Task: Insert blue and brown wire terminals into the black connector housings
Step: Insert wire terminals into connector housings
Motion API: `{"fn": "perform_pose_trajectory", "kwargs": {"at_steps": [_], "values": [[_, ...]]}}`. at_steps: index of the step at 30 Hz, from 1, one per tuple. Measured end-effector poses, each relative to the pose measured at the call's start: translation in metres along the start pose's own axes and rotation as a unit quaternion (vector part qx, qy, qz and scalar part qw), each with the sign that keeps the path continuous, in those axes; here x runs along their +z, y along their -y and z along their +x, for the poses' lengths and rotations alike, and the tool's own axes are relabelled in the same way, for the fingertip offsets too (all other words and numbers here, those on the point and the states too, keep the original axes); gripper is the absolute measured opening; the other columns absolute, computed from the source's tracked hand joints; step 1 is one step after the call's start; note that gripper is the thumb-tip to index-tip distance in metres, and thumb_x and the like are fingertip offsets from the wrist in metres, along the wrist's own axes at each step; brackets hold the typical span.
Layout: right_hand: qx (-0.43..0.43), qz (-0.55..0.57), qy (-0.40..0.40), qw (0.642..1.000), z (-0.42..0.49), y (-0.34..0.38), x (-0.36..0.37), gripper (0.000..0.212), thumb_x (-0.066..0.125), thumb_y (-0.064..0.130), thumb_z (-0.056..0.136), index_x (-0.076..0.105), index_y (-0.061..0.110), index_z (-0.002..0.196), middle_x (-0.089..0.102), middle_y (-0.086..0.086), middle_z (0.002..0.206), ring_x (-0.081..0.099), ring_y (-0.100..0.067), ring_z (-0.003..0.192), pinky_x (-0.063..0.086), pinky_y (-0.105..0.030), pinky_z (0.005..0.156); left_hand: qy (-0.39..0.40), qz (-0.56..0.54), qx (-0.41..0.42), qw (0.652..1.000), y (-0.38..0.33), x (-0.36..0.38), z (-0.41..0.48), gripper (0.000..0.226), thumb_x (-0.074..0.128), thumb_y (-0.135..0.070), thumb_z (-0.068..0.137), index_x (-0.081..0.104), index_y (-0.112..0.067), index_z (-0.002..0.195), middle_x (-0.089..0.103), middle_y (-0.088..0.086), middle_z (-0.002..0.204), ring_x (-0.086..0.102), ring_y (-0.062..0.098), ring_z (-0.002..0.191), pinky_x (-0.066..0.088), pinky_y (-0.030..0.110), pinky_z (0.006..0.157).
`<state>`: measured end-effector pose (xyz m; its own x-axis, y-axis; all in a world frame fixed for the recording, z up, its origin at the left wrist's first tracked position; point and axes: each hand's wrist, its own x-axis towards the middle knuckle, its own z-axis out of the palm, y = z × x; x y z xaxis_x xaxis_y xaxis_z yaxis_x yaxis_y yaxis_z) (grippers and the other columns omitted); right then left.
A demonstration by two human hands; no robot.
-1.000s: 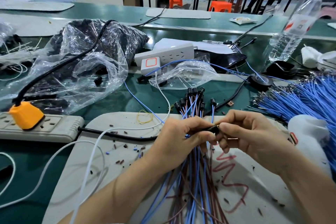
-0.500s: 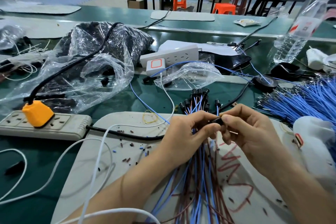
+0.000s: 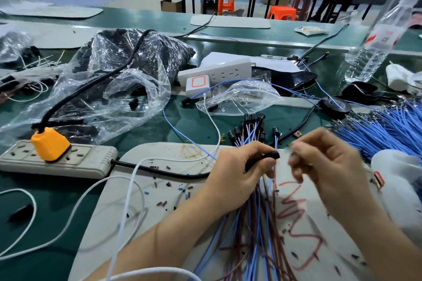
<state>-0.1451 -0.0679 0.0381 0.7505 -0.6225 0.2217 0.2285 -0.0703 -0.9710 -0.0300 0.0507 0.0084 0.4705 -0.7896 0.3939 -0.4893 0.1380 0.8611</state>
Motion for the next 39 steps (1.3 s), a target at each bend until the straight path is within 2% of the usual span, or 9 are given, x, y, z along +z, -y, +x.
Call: {"fn": "perform_pose_trajectory", "kwargs": {"at_steps": [4, 8, 12, 21, 24, 26, 32, 35, 39], "values": [[-0.056, -0.034, -0.027, 0.998, 0.001, 0.003, -0.006, 0.025, 0.058, -0.001, 0.085, 0.062, 0.020, 0.071, 0.059, -0.008, 0.058, 0.052, -0.020, 0.050, 0.046, -0.023, 0.047, -0.022, -0.020, -0.018, 0.999, 0.002, 0.000, 0.000, 0.012, 0.056, -0.004, 0.094, 0.061, -0.005, 0.104, 0.069, 0.001, 0.076, 0.058, 0.013, 0.062, 0.047, 0.023, 0.063], [-0.036, 0.000, -0.001, 0.999, -0.002, -0.001, 0.008, 0.006, 0.065, 0.018, 0.075, 0.070, 0.019, 0.077, 0.062, -0.011, 0.061, 0.054, -0.023, 0.051, 0.049, -0.025, 0.050, -0.012, -0.040, -0.018, 0.999, 0.002, 0.000, -0.001, 0.016, 0.050, 0.000, 0.095, 0.052, -0.013, 0.105, 0.071, 0.001, 0.096, 0.066, 0.004, 0.081, 0.047, 0.015, 0.078], [0.005, 0.061, -0.008, 0.998, -0.003, 0.001, 0.008, 0.016, 0.070, 0.023, 0.066, 0.074, 0.016, 0.080, 0.068, -0.014, 0.066, 0.062, -0.023, 0.053, 0.054, -0.026, 0.053, -0.015, -0.034, -0.013, 0.999, 0.001, 0.000, 0.000, 0.016, 0.050, 0.000, 0.094, 0.050, -0.013, 0.103, 0.070, 0.001, 0.108, 0.065, 0.005, 0.100, 0.049, 0.026, 0.089], [-0.045, -0.042, 0.003, 0.998, -0.009, 0.003, 0.015, 0.013, 0.063, 0.011, 0.074, 0.068, 0.004, 0.083, 0.068, -0.013, 0.063, 0.064, -0.023, 0.050, 0.055, -0.024, 0.051, -0.029, 0.017, 0.013, 0.999, 0.005, -0.001, 0.000, 0.017, 0.057, 0.000, 0.090, 0.054, -0.007, 0.105, 0.070, -0.003, 0.096, 0.065, 0.001, 0.091, 0.046, 0.014, 0.082], [-0.066, -0.089, 0.004, 0.994, -0.009, 0.004, 0.015, 0.005, 0.066, 0.006, 0.077, 0.068, 0.007, 0.082, 0.068, -0.011, 0.063, 0.064, -0.020, 0.048, 0.054, -0.022, 0.050, -0.034, 0.021, 0.017, 0.999, 0.005, 0.000, 0.000, 0.017, 0.058, 0.000, 0.089, 0.055, -0.008, 0.104, 0.071, -0.002, 0.095, 0.066, 0.004, 0.092, 0.047, 0.014, 0.081], [-0.081, -0.135, 0.005, 0.988, -0.010, 0.002, 0.015, 0.016, 0.066, -0.005, 0.080, 0.069, 0.011, 0.081, 0.069, -0.007, 0.063, 0.064, -0.018, 0.048, 0.054, -0.021, 0.050, -0.035, 0.023, 0.018, 0.999, 0.005, 0.000, 0.000, 0.016, 0.059, 0.000, 0.089, 0.056, -0.008, 0.103, 0.071, -0.003, 0.093, 0.066, 0.002, 0.090, 0.046, 0.012, 0.079], [-0.125, -0.272, -0.002, 0.954, -0.009, -0.005, 0.013, 0.021, 0.069, -0.002, 0.079, 0.068, 0.018, 0.082, 0.069, 0.003, 0.065, 0.065, -0.012, 0.051, 0.056, -0.023, 0.055, -0.045, 0.035, 0.018, 0.998, 0.007, -0.001, 0.000, 0.015, 0.063, 0.001, 0.086, 0.060, -0.005, 0.099, 0.073, 0.002, 0.094, 0.068, 0.006, 0.091, 0.053, 0.024, 0.083], [-0.091, -0.245, 0.021, 0.965, -0.009, -0.004, 0.010, 0.022, 0.068, -0.008, 0.079, 0.067, 0.014, 0.079, 0.069, -0.001, 0.063, 0.065, -0.015, 0.049, 0.055, -0.023, 0.054, -0.042, 0.038, 0.017, 0.998, 0.008, -0.002, 0.000, 0.014, 0.065, 0.000, 0.085, 0.061, -0.005, 0.098, 0.073, 0.002, 0.092, 0.068, 0.006, 0.089, 0.054, 0.028, 0.082], [-0.019, -0.140, 0.047, 0.989, -0.004, 0.001, 0.005, 0.015, 0.064, -0.012, 0.079, 0.067, 0.002, 0.079, 0.068, -0.015, 0.062, 0.064, -0.024, 0.046, 0.053, -0.023, 0.048, -0.033, 0.035, 0.015, 0.999, 0.008, -0.002, -0.001, 0.017, 0.066, 0.000, 0.084, 0.063, -0.003, 0.101, 0.073, 0.000, 0.093, 0.067, 0.000, 0.088, 0.049, 0.014, 0.082]]}}
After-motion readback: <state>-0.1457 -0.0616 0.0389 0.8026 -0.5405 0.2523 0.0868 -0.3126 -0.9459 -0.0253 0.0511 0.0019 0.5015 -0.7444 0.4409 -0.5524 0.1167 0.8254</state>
